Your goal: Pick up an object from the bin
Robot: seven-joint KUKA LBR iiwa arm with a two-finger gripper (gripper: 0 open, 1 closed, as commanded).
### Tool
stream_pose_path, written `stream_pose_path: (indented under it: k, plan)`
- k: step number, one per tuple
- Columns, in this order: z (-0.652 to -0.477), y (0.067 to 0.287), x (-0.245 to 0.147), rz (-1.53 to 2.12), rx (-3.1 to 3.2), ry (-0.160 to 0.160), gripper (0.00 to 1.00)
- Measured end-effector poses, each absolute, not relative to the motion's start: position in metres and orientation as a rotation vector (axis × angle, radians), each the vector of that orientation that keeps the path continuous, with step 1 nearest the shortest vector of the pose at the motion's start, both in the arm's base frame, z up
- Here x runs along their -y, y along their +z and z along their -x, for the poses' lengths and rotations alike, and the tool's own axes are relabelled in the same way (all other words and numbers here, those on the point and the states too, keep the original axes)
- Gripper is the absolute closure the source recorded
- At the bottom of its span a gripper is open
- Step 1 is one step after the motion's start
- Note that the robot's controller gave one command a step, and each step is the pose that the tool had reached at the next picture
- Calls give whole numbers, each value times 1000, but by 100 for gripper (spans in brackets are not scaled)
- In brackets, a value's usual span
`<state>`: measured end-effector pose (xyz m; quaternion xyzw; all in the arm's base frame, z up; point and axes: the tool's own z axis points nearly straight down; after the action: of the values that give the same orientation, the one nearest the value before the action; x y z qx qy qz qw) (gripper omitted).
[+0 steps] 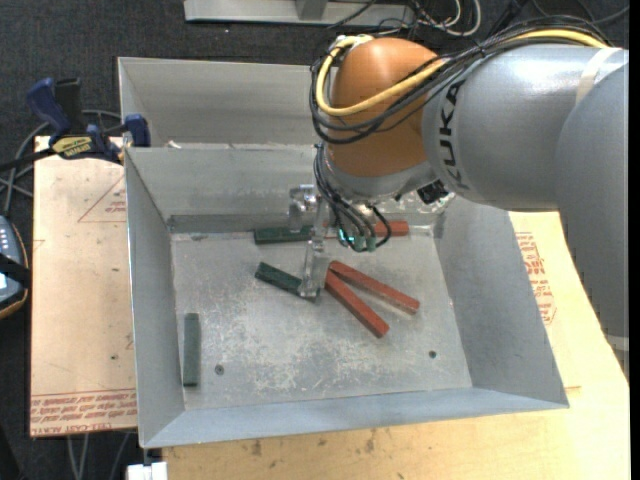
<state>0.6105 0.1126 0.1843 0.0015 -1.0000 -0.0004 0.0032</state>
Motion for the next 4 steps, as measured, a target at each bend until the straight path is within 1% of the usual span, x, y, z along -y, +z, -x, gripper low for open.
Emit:
stream_pose_path:
  k: [1, 2, 3, 4]
  plan:
    - [-596, 65, -98, 153, 3131, 0, 0]
    - [-593, 101, -110, 378, 3122, -4, 0]
    - [-595, 102, -112, 561, 3093, -3, 0]
    - [-598, 69, -107, 802, 3035, -1, 0]
